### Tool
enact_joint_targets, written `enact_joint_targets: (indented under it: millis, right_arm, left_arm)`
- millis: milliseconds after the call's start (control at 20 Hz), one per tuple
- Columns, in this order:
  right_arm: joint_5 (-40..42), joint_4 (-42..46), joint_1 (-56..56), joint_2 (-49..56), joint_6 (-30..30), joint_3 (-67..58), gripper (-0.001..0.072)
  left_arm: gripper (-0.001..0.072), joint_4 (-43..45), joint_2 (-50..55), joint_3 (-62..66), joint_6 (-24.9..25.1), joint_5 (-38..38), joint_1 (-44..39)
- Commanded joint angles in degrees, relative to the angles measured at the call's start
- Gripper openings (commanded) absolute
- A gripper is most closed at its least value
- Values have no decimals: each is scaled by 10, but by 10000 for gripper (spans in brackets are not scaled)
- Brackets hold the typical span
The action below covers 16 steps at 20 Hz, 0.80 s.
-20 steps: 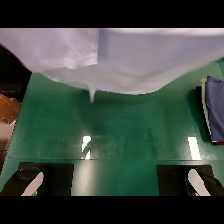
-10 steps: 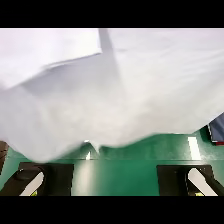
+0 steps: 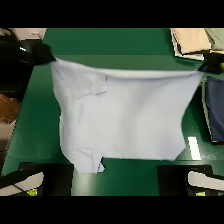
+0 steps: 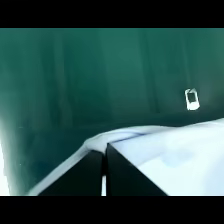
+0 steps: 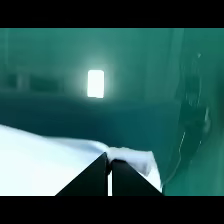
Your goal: Fold the shirts.
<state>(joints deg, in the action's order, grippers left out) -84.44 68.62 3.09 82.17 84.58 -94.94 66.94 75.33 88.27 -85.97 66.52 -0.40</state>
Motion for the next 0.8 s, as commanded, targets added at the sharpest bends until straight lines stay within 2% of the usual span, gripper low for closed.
enact_joint_targets:
  millis: [0, 100, 200, 300, 400, 500, 550, 750]
  right_arm:
    - [61, 13, -24, 99, 6, 15, 16]
    - [77, 14, -22, 137, 5, -20, 16]
    - [77, 14, -23, 158, 4, -70, 16]
    - [54, 14, -24, 161, 1, -105, 16]
    - [9, 21, -28, 153, -12, -106, 16]
    - [1, 19, -28, 136, -13, -65, 16]
    - [11, 19, -28, 122, -12, -29, 16]
    - [75, 17, -45, 75, -10, 122, 18]
  left_arm:
    - [26, -1, 101, -18, 9, -90, 0]
    - [26, -1, 116, -18, 9, -156, 0]
    - [26, -1, 115, -17, 9, -177, 5]
    - [26, -2, 115, -3, 14, -127, 17]
    - [26, 0, 115, -2, 52, -37, 26]
    - [26, 2, 116, -29, 86, 25, 29]
    - [26, 2, 116, -51, 90, 29, 29]
    - [26, 2, 116, -145, 89, -20, 29]
